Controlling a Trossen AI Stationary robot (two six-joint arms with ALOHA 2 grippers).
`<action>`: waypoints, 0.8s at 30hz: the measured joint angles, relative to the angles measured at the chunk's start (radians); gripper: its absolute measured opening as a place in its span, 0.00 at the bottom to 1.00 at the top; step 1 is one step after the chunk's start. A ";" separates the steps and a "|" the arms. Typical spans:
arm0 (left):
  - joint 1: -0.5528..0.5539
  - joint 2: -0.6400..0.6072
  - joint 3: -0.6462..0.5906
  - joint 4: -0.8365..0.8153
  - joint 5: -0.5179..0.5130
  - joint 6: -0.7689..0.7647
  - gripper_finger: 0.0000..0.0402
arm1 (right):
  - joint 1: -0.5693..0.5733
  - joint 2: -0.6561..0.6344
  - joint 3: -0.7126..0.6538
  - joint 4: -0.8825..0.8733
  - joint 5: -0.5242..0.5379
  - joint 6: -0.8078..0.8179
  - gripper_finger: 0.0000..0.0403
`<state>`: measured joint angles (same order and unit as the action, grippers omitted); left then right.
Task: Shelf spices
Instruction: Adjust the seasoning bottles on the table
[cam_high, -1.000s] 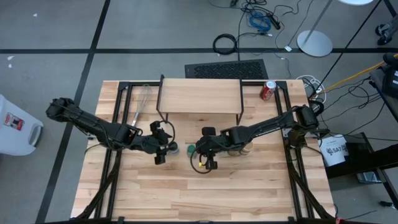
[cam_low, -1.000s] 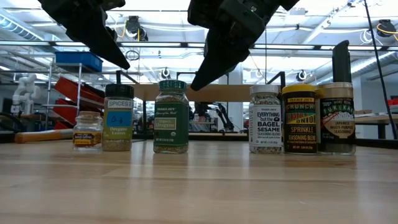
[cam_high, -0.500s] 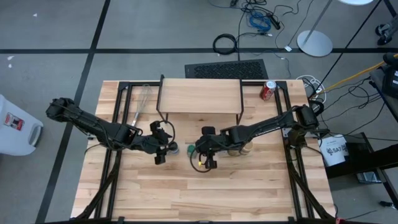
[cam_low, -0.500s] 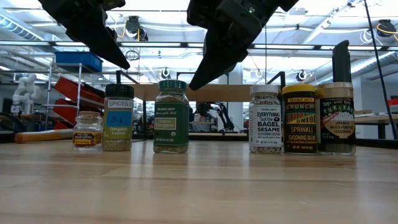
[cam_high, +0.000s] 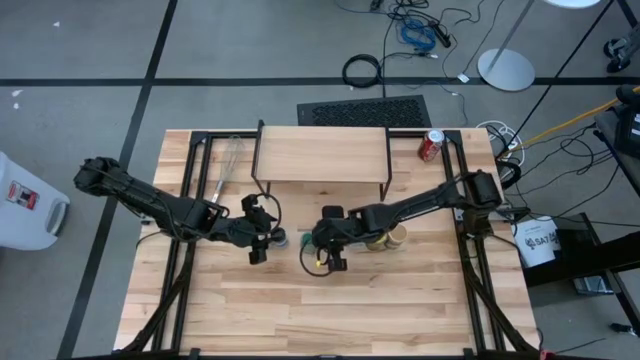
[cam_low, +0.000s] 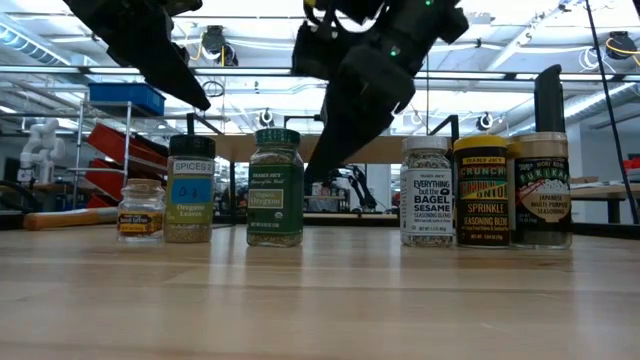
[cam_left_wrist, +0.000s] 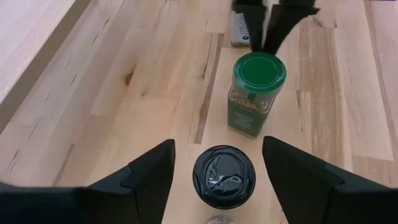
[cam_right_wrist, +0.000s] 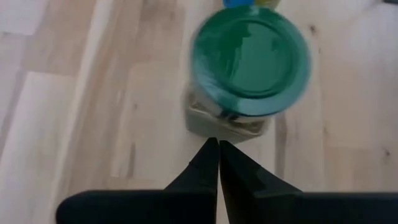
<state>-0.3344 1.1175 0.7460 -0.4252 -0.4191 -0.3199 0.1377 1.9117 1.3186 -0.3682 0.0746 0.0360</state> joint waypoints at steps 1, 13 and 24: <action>0.000 0.000 0.000 0.000 0.000 0.000 0.63 | -0.005 0.002 0.000 0.004 0.002 0.000 0.00; 0.000 0.000 0.000 0.006 0.000 0.001 0.63 | -0.022 0.002 0.000 0.091 0.002 -0.022 0.00; -0.005 0.000 0.000 0.023 0.000 0.003 0.63 | -0.026 -0.001 0.000 0.036 -0.003 -0.023 0.00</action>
<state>-0.3393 1.1175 0.7460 -0.4026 -0.4194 -0.3164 0.1114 1.9109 1.3186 -0.3319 0.0718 0.0131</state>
